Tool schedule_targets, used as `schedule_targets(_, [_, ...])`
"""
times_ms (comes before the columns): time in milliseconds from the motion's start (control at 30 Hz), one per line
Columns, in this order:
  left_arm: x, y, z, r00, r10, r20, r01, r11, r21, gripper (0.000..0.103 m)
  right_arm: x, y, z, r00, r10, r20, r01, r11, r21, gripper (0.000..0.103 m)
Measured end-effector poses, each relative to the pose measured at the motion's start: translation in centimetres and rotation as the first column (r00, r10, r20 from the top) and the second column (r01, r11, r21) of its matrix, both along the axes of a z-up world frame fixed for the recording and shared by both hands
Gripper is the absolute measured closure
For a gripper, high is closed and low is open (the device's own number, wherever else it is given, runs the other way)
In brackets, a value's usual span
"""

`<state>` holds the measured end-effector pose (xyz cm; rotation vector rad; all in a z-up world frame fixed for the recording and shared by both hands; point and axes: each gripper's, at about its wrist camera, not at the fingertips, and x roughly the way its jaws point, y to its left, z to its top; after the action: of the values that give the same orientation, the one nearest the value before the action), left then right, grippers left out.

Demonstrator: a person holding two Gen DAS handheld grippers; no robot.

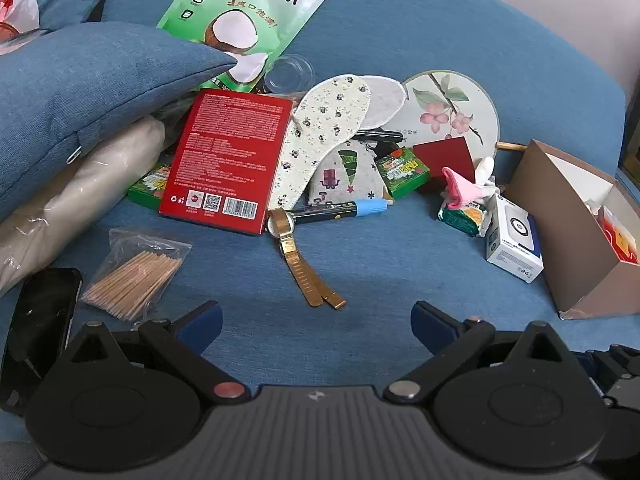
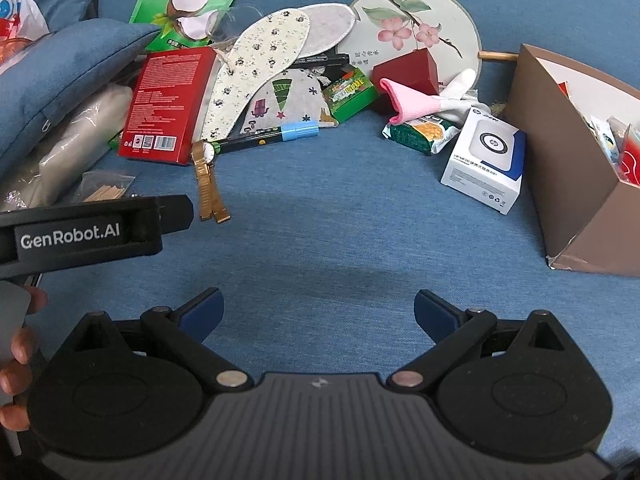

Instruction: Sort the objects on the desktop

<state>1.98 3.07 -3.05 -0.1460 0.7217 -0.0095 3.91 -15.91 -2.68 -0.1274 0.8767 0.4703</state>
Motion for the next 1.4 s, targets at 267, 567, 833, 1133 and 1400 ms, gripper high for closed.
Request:
schedule_targets(267, [0.2, 0.1, -0.3, 1.000, 0.005, -0.009, -0.005, 1.000, -0.001, 0.000, 0.2, 0.1, -0.2, 1.000, 0.001, -0.004, -0.001, 1.000, 0.000, 0.004])
schedule_targets(567, [-0.3, 2.5, -0.4, 1.000, -0.006, 0.005, 0.007, 0.999, -0.034, 0.000, 0.3, 0.7, -1.1, 0.999, 0.039, -0.017, -0.039, 0.999, 0.008, 0.004])
schedule_targets(833, [-0.2, 7.2, 0.3, 0.995, 0.087, 0.058, -0.082, 0.994, -0.077, 0.000, 0.9, 3.5, -2.9, 0.986, 0.165, -0.038, -0.164, 0.986, 0.028, 0.004])
schedule_targets(1133, [2.0, 10.4, -1.5, 0.988, 0.150, 0.023, -0.147, 0.985, -0.095, 0.001, 2.9, 7.4, -4.0, 0.964, 0.263, 0.026, -0.264, 0.963, 0.053, 0.005])
schedule_targets(1400, [4.2, 11.4, -2.0, 0.987, 0.156, 0.030, -0.155, 0.987, -0.044, 0.001, 4.9, 9.7, -4.8, 0.954, 0.280, 0.107, -0.291, 0.952, 0.098, 0.007])
